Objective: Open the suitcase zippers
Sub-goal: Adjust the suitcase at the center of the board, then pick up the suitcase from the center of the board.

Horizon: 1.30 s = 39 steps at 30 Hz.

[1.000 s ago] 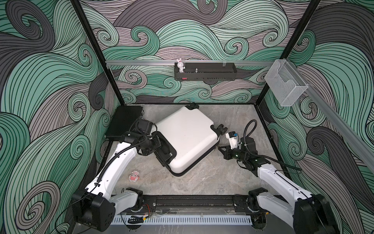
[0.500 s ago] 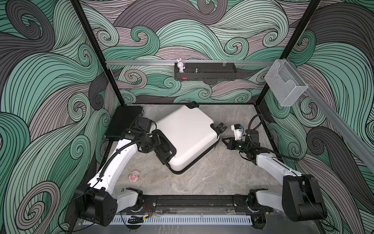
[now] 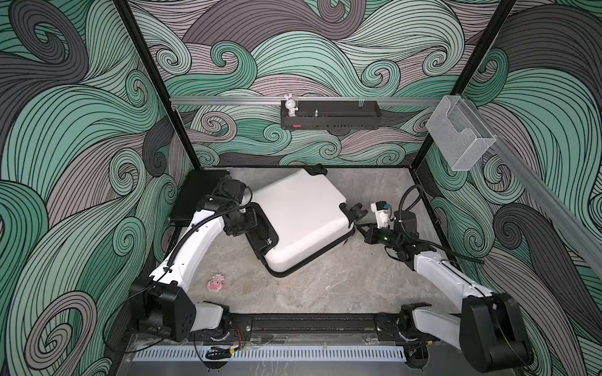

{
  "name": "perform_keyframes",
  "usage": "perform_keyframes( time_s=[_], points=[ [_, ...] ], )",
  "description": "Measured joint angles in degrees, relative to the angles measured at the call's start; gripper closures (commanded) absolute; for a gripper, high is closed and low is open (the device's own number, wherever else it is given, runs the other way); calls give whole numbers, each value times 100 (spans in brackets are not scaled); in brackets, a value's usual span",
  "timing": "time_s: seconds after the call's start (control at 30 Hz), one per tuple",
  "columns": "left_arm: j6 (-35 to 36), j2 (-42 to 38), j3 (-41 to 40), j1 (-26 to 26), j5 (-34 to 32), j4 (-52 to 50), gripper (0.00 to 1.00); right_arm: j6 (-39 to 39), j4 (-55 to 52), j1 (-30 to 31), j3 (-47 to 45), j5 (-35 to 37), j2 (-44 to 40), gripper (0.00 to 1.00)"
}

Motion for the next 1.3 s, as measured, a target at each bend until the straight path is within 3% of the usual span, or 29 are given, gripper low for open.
perform_keyframes(
  time_s=[0.27, 0.5, 0.6, 0.73, 0.87, 0.93, 1.07, 1.3],
  points=[
    [1128, 876, 914, 57, -807, -48, 71, 76, -140, 907, -859, 487, -1394, 100],
    [1541, 1176, 1248, 57, -1106, 55, 46, 238, -221, 1198, -1362, 494, -2238, 100],
    [1648, 988, 1215, 57, -1091, 50, 42, 236, -177, 1200, -1425, 483, -2295, 100],
    [1965, 15, 850, 42, -765, 391, 40, 229, -111, 1200, -1443, 459, -2260, 100],
    [2350, -1353, 328, -83, 26, 1115, 37, 225, -48, 1200, -1464, 457, -2258, 100],
    [2535, -1674, 219, -234, 365, 1410, 36, 221, -39, 1200, -1475, 459, -2275, 100],
    [3040, -1574, 251, -785, 870, 1779, 34, 186, -44, 1200, -1480, 494, -2354, 100],
    [3888, -448, 267, -2114, 1353, 2094, 33, 111, -74, 1202, -1495, 535, -2422, 100]
  ],
)
